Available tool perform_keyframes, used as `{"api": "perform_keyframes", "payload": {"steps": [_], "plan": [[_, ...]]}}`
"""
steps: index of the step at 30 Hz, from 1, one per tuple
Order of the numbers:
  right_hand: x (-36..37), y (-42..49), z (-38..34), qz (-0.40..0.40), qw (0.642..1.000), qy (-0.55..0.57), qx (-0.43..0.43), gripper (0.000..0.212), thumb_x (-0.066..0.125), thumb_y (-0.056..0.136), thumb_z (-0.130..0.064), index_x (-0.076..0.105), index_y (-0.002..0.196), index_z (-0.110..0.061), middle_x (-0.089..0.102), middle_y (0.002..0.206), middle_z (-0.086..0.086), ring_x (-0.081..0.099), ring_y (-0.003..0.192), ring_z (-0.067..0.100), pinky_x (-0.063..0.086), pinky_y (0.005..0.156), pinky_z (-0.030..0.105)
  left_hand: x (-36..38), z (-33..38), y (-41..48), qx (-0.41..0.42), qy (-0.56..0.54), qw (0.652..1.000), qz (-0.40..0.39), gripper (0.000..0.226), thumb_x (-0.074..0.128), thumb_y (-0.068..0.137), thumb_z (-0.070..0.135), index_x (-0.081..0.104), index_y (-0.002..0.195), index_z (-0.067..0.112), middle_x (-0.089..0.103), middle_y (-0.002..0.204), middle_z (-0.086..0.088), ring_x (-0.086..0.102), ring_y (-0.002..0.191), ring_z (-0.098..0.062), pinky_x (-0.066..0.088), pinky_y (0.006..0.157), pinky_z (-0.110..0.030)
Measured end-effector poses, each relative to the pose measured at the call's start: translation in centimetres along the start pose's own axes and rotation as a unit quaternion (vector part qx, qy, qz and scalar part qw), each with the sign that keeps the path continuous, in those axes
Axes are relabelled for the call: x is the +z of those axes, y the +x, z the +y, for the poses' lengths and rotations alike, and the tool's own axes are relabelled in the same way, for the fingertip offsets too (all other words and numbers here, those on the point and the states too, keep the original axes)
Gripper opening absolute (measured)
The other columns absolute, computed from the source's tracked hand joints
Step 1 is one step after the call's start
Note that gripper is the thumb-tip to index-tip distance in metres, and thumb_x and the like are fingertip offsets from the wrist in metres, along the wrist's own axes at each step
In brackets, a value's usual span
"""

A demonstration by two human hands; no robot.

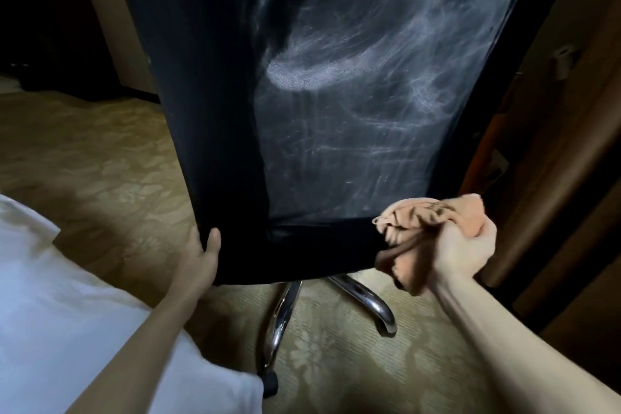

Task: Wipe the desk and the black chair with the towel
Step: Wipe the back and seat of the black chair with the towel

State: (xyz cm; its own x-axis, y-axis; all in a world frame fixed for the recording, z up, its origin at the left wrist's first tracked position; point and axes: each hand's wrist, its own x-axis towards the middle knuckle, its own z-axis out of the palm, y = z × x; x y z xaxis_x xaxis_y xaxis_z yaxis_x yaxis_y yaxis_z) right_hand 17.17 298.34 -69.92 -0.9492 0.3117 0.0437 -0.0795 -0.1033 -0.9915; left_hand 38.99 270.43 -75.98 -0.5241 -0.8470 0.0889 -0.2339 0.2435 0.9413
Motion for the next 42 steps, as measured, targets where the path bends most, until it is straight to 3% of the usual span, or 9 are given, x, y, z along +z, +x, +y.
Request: {"api": "perform_keyframes", "payload": {"steps": [3, 8, 12, 20, 23, 27, 35, 38, 42], "plan": [[0.1, 2.8, -1.4, 0.055, 0.998, 0.013, -0.01, 0.057, 0.059, 0.079, -0.022, 0.057, 0.136, -0.019, 0.065, 0.117, -0.005, 0.063, 0.104, 0.012, 0.044, 0.091, 0.018, 0.1, 0.2, -0.1, 0.002, -0.013, 1.0, -0.001, 0.047, 0.04, 0.111, 0.038, 0.042, 0.153, 0.018, 0.054, 0.135, 0.005, 0.051, 0.134, -0.022, 0.04, 0.109, -0.04], [4.1, 2.1, 0.6, 0.009, 0.995, -0.091, -0.029, 0.052, 0.059, 0.068, -0.027, 0.056, 0.117, -0.04, 0.07, 0.102, 0.009, 0.071, 0.088, 0.035, 0.06, 0.076, 0.059, 0.3, 0.0, 0.0, 0.017, -0.007, 1.0, 0.012, 0.046, 0.04, 0.111, 0.036, 0.043, 0.151, 0.015, 0.054, 0.133, 0.006, 0.051, 0.131, -0.02, 0.04, 0.106, -0.037], [7.3, -6.9, -1.0, -0.046, 0.991, -0.114, -0.057, 0.07, 0.069, 0.079, -0.014, 0.045, 0.145, -0.022, 0.053, 0.135, 0.015, 0.053, 0.124, 0.04, 0.04, 0.103, 0.044, 0.2, -0.2, 0.2, 0.013, -0.008, 1.0, 0.01, 0.048, 0.041, 0.109, 0.04, 0.044, 0.151, 0.016, 0.057, 0.138, 0.002, 0.053, 0.134, -0.023, 0.042, 0.109, -0.041], [9.1, -15.6, 0.4, -0.154, 0.984, -0.081, -0.043, 0.07, 0.07, 0.077, -0.002, 0.047, 0.143, -0.007, 0.051, 0.142, 0.012, 0.045, 0.135, 0.029, 0.011, 0.088, -0.011, 0.2, -0.1, 0.2, -0.016, -0.061, 0.998, 0.02, 0.049, 0.039, 0.11, 0.043, 0.039, 0.155, 0.025, 0.052, 0.138, 0.008, 0.05, 0.13, -0.017, 0.041, 0.11, -0.043], [10.8, -20.3, 0.6, -0.281, 0.954, -0.092, -0.047, 0.068, 0.065, 0.065, -0.019, 0.053, 0.132, -0.022, 0.056, 0.13, 0.003, 0.052, 0.127, 0.028, 0.03, 0.113, 0.021, -0.3, -0.3, 0.8, -0.018, -0.076, 0.997, 0.017, 0.048, 0.045, 0.109, 0.041, 0.04, 0.154, 0.025, 0.054, 0.139, 0.004, 0.051, 0.129, -0.021, 0.042, 0.109, -0.047], [11.1, -21.4, 1.5, -0.383, 0.923, -0.003, 0.032, 0.061, 0.062, 0.066, -0.024, 0.053, 0.122, -0.044, 0.062, 0.125, -0.004, 0.061, 0.118, 0.02, 0.052, 0.1, 0.05, -0.3, -0.6, 1.8, -0.004, -0.048, 0.999, 0.007, 0.043, 0.05, 0.108, 0.031, 0.047, 0.147, 0.013, 0.057, 0.139, -0.005, 0.054, 0.127, -0.025, 0.042, 0.105, -0.045], [3.3, -11.7, -1.9, -0.158, 0.985, 0.076, -0.001, 0.037, 0.057, 0.086, 0.018, 0.053, 0.112, -0.009, 0.062, 0.084, -0.005, 0.064, 0.066, -0.005, 0.046, 0.063, 0.006, -0.4, -0.1, 0.7, -0.017, -0.051, 0.999, 0.005, 0.041, 0.044, 0.11, 0.038, 0.046, 0.147, 0.02, 0.061, 0.134, -0.001, 0.058, 0.126, -0.024, 0.046, 0.109, -0.054], [0.8, -6.1, -2.0, -0.082, 0.995, 0.049, -0.019, 0.04, 0.062, 0.087, 0.009, 0.051, 0.117, -0.016, 0.062, 0.093, -0.006, 0.066, 0.077, -0.008, 0.049, 0.074, 0.017, -0.5, 0.2, 0.4, -0.023, -0.07, 0.997, -0.006, 0.039, 0.045, 0.11, 0.034, 0.047, 0.145, 0.017, 0.061, 0.13, -0.002, 0.058, 0.124, -0.025, 0.047, 0.108, -0.052], [-0.8, 0.8, -1.5, -0.008, 0.999, -0.028, -0.045, 0.043, 0.074, 0.077, -0.02, 0.052, 0.107, -0.042, 0.067, 0.106, -0.008, 0.069, 0.096, 0.016, 0.053, 0.084, 0.037, -0.3, 0.6, 0.0, -0.02, -0.085, 0.996, 0.004, 0.037, 0.047, 0.11, 0.026, 0.05, 0.144, 0.012, 0.062, 0.128, -0.006, 0.058, 0.121, -0.026, 0.046, 0.104, -0.047]]}}
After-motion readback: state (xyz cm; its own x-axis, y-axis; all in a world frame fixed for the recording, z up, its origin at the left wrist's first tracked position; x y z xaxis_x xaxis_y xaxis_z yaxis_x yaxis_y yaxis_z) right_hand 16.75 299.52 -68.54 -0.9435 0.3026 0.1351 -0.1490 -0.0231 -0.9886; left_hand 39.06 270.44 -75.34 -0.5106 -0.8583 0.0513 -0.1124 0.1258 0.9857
